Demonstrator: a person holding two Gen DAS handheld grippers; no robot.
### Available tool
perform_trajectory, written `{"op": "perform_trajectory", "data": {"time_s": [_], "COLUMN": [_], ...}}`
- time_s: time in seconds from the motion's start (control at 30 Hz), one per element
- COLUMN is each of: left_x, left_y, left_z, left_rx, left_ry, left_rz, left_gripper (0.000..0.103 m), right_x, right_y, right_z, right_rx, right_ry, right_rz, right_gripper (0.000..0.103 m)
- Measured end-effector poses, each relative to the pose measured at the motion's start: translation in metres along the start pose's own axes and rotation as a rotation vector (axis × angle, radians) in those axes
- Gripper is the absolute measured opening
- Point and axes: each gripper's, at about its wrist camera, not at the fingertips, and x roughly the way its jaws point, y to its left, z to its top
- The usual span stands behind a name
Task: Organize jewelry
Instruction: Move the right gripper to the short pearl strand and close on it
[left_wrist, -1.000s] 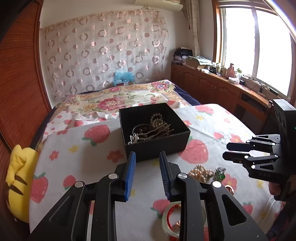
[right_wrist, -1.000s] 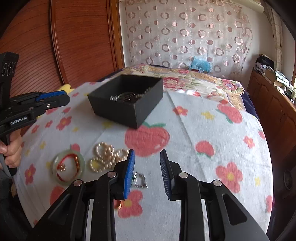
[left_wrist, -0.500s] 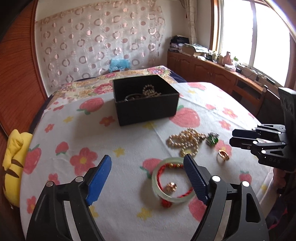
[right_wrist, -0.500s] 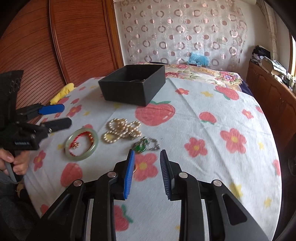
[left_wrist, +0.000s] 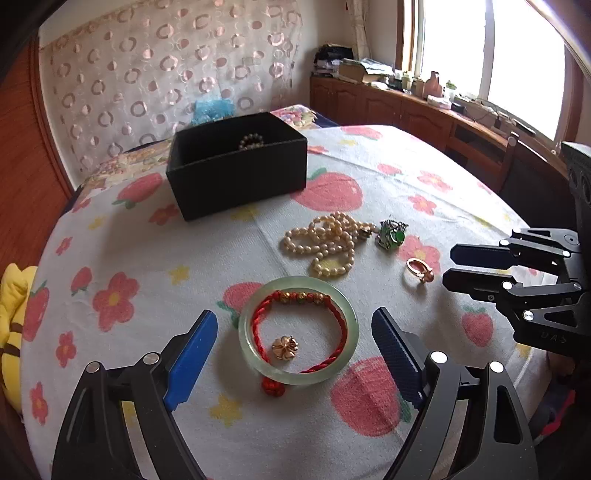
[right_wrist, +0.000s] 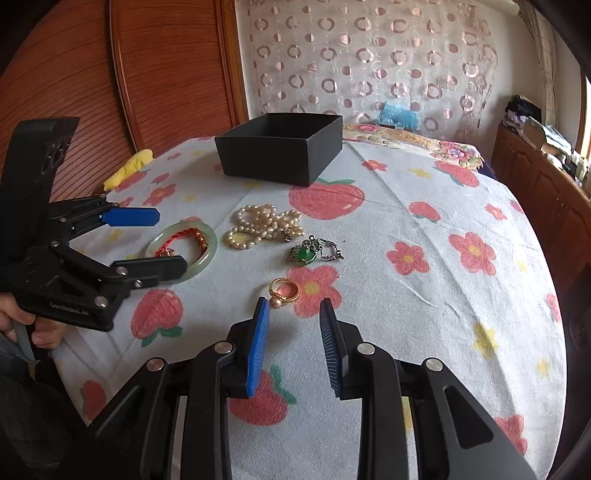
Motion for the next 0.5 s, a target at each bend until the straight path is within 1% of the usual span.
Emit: {"op": "perform_trajectory", "data": {"time_s": [0.2, 0.4, 0.43, 0.5], "left_x": [0.012, 0.014, 0.014, 0.012], "left_y": [-0.009, -0.009, -0.009, -0.008], "left_z": [0.001, 0.004, 0.003, 0.003], "left_rx": [0.041, 0.040, 0.041, 0.037], "left_ry": [0.043, 0.057, 0.058, 0.050], "left_rz": [0.010, 0.008, 0.006, -0.003], "left_gripper": [0.082, 0.082, 0.080, 0.070], "right_x": [0.000, 0.001, 0.000, 0.001], "right_y": [-0.001, -0.001, -0.001, -0.001], "right_z": [0.000, -0.001, -0.001, -0.001], "right_rx": [0.003, 0.004, 0.004, 0.003], "right_ry": [-0.003, -0.001, -0.001, 0.001], "right_rz": [0.003, 0.004, 0.005, 0.004], "right_gripper": [0.031, 0.031, 0.031, 0.031]}}
